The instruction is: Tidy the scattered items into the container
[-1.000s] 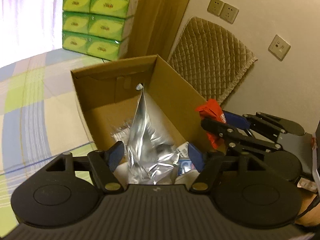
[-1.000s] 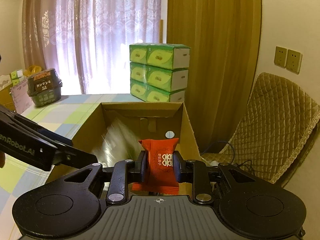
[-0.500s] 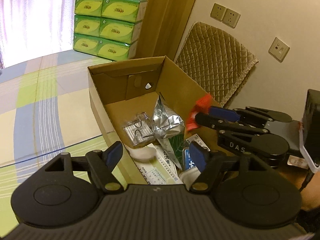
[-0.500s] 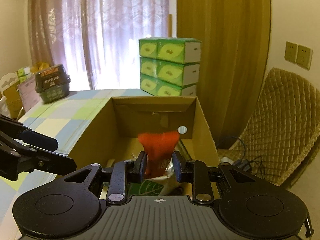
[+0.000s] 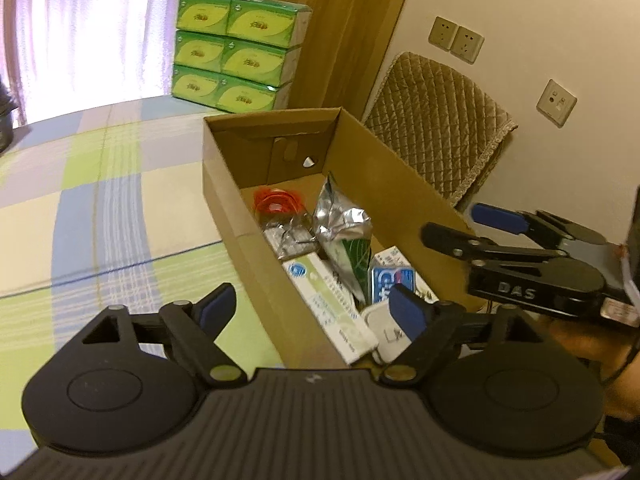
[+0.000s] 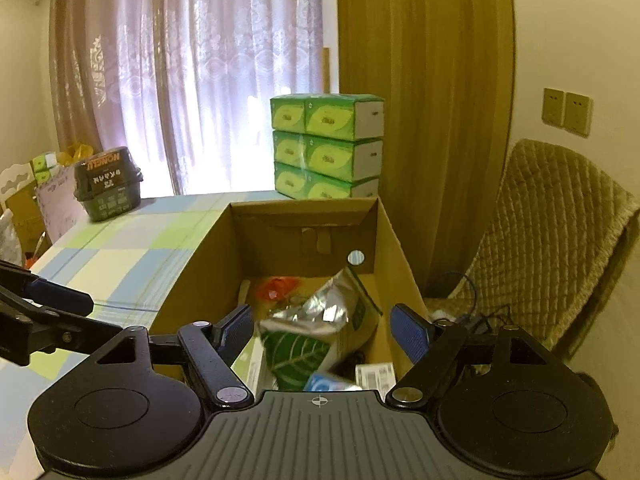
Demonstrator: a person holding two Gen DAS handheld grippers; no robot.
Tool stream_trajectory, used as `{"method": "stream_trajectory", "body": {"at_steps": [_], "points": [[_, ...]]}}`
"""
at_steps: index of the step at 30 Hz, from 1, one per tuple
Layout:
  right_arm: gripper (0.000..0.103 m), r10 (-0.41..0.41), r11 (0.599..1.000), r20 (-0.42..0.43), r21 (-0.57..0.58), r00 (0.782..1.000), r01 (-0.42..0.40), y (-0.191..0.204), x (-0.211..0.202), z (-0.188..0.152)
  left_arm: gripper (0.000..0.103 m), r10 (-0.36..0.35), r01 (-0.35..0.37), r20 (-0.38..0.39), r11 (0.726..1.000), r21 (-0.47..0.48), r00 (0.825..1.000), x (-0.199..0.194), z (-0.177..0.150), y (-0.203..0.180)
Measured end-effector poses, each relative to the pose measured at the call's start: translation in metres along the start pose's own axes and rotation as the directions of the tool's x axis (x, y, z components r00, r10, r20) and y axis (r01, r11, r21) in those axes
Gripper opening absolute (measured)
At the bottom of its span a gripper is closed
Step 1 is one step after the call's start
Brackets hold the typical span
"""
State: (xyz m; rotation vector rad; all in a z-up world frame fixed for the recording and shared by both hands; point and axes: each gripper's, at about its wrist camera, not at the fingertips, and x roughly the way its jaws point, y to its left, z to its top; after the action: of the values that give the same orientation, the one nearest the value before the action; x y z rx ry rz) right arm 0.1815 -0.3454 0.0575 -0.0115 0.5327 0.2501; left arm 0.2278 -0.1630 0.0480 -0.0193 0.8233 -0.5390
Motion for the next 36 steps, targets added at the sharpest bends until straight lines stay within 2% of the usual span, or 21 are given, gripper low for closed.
{"method": "stream_trajectory", "body": {"at_steps": [4,6,13,16,20,24,36], "points": [[0.081,-0.016,0.999,0.0,0.028,1.0,0.016,0.001,-0.022,-0.01,0.093,0.037,-0.036,0.026,0.999,-0.01,0.999,-0.013,-0.013,-0.006],[0.081,-0.024,0.999,-0.004,0.036,1.0,0.024,0.001,-0.033,-0.015,0.101,0.068,-0.068,0.052,0.998,-0.007,0.996,-0.022,-0.02,-0.012],[0.082,-0.056,0.998,-0.009,0.04,0.998,0.057,0.002,-0.075,-0.027,0.102,0.12,-0.119,0.08,0.993,-0.017,0.99,-0.041,-0.041,-0.038],[0.099,-0.073,0.997,0.008,0.034,0.997,0.073,0.003,-0.091,-0.031,0.102,0.125,-0.123,0.075,0.992,-0.04,0.989,-0.047,-0.051,-0.046],[0.099,-0.08,0.997,0.008,0.024,0.997,0.08,0.006,-0.107,-0.036,0.102,0.14,-0.137,0.049,0.988,-0.071,0.989,-0.055,-0.062,-0.055],[0.099,-0.085,0.996,0.011,0.027,0.996,0.085,0.008,-0.118,-0.039,0.102,0.17,-0.166,0.054,0.984,-0.071,0.984,-0.066,-0.071,-0.067],[0.099,-0.092,0.995,-0.001,0.046,0.996,0.092,0.014,-0.147,-0.057,0.102,0.19,-0.184,0.051,0.978,-0.094,0.98,-0.089,-0.096,-0.083]]}}
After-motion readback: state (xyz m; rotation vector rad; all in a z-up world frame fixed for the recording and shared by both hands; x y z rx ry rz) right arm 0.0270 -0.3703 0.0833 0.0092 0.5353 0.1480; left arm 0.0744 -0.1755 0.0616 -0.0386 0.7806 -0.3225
